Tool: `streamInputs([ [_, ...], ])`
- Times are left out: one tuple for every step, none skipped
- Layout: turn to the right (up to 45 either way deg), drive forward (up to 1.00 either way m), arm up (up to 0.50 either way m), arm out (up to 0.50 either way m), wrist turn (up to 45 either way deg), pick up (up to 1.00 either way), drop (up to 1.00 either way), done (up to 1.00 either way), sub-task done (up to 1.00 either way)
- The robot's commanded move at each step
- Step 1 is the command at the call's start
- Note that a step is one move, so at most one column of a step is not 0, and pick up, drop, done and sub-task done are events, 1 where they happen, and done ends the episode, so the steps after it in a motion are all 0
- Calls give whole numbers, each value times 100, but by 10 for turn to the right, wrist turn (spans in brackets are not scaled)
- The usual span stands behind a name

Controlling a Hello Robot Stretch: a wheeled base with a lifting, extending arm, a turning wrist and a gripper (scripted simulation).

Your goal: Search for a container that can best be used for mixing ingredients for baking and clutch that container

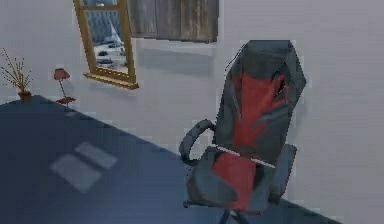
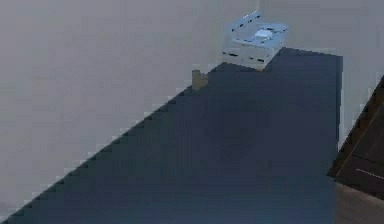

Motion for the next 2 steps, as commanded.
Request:
streamInputs([
  [-450, 0, 0, 0, 0, 0, 0, 0, 0],
  [-180, 0, 0, 0, 0, 0, 0, 0, 0],
])
